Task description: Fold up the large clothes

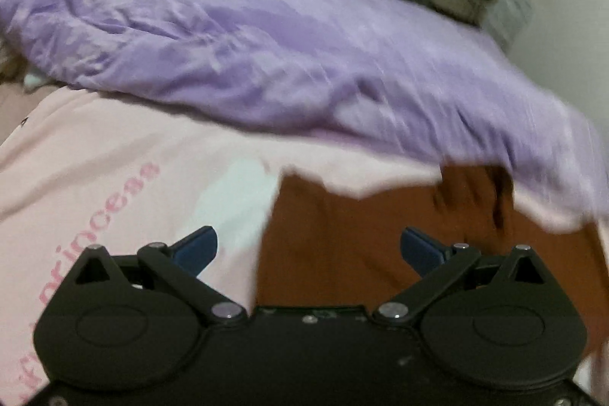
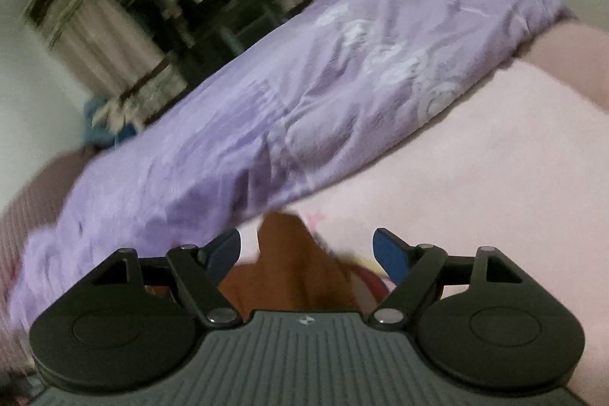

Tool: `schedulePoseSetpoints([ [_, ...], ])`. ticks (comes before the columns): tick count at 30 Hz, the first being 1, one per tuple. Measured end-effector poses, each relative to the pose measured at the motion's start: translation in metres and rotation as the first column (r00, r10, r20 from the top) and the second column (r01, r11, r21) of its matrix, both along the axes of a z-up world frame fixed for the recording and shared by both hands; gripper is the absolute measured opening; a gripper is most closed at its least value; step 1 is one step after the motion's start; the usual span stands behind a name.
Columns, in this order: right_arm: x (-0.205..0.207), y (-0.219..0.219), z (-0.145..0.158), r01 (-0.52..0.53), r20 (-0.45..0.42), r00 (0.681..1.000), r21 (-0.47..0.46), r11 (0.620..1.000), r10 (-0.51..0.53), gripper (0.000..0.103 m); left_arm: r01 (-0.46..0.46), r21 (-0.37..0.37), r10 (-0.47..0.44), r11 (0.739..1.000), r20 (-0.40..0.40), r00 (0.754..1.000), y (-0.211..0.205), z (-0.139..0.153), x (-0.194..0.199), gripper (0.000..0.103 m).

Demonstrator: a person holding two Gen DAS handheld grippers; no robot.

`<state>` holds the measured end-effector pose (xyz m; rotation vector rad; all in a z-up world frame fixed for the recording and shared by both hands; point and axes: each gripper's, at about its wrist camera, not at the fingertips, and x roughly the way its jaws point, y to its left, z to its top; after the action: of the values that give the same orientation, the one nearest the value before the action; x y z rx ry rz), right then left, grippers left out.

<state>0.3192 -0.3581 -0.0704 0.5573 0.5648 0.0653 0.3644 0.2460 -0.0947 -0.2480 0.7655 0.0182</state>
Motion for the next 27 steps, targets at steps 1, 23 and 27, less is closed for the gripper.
schedulePoseSetpoints([
  [1,-0.007,0.003,-0.001,-0.017,0.003,1.0,-0.04,0.999,0.017,0.095,0.028,0.029,-0.027,0.999,-0.012,1.0,-0.007,-0.004,-0.009,0.103],
  [23,-0.047,0.017,-0.069,-0.217,-0.181,0.967,-0.205,0.954,0.181,0.103,0.127,0.023,-0.121,0.992,-0.188,0.975,-0.024,-0.09,-0.064,0.103],
  [27,-0.044,0.012,-0.083,-0.198,-0.166,0.97,-0.125,0.972,0.176,0.103,0.122,-0.064,-0.131,0.99,-0.164,0.978,-0.018,-0.098,-0.062,0.103],
])
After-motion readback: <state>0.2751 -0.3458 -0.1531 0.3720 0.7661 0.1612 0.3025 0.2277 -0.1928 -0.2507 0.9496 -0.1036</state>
